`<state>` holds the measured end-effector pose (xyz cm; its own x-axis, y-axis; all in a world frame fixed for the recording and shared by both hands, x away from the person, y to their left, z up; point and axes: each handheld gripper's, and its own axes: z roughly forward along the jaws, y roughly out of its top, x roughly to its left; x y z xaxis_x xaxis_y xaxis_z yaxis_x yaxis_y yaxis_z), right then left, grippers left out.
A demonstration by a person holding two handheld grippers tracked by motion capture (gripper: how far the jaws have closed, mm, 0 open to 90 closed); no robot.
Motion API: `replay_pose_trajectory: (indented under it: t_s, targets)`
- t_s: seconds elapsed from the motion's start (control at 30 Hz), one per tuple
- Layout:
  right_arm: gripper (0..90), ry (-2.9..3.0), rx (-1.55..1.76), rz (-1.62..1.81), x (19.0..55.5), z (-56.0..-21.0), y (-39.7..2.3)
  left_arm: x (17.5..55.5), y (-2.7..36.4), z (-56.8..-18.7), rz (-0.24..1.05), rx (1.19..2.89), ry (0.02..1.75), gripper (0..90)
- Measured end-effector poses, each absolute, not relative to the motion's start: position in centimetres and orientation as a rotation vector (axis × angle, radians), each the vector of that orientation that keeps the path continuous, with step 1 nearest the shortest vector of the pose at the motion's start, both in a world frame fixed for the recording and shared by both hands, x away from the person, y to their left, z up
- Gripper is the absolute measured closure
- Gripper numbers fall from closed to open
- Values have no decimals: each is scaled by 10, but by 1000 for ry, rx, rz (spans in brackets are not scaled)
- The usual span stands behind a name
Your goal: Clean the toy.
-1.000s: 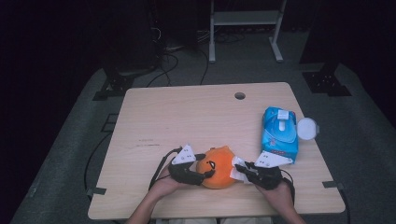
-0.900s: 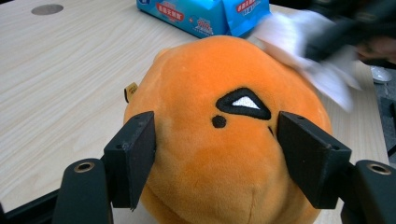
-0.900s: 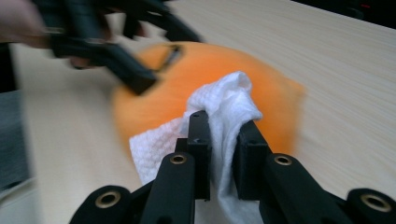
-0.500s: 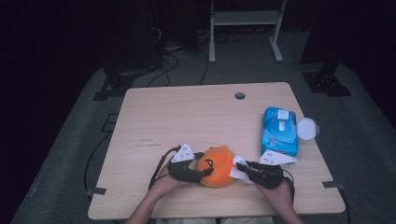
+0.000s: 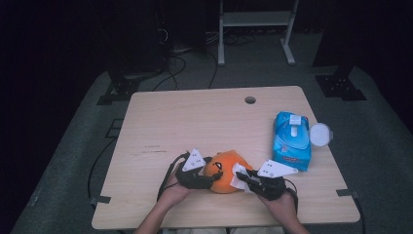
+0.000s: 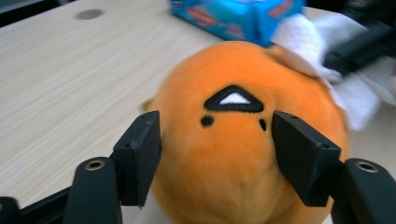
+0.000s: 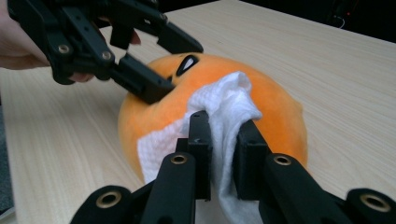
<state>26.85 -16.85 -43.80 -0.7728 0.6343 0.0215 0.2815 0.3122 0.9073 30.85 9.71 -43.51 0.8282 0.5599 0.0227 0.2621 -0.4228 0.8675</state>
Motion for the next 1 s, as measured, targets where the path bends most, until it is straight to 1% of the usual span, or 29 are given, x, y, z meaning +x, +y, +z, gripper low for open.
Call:
replay_pose_trajectory:
  t_s: [0.03,0.07,0.13,0.2,0.23,0.33,0.43,0.5,0.63,0.77,0.83,0.87,0.93,1.0]
  targets:
    - [788,2245,831,1440,270,-439,-168,309,98,-433,406,2010,653,294]
    - [789,2237,859,1438,273,-440,-168,308,98,-431,403,1993,678,253]
    - [790,2220,917,1443,278,-443,-171,306,97,-428,377,1982,651,247]
    - [790,2213,935,1445,278,-443,-169,306,95,-429,346,2010,614,267]
    - [789,2213,925,1448,275,-442,-167,306,96,-433,326,2017,612,314]
    - [788,2234,819,1471,265,-440,-156,311,100,-436,301,2017,631,353]
    - [788,2242,796,1450,267,-439,-156,312,102,-438,301,1999,639,367]
    - [789,2219,830,1437,272,-438,-164,315,104,-439,275,1983,650,369]
    - [790,2170,922,1387,276,-442,-181,316,104,-440,263,1973,654,365]
    - [789,2220,817,1459,266,-440,-162,316,103,-441,269,1973,652,357]
    - [789,2228,783,1436,265,-439,-154,316,105,-437,269,1964,653,323]
    - [790,2229,807,1442,268,-439,-157,316,107,-435,262,1952,663,274]
    - [790,2196,883,1450,275,-441,-168,315,111,-430,234,1924,675,219]
    - [790,2179,936,1453,279,-442,-175,314,109,-430,211,1944,665,214]
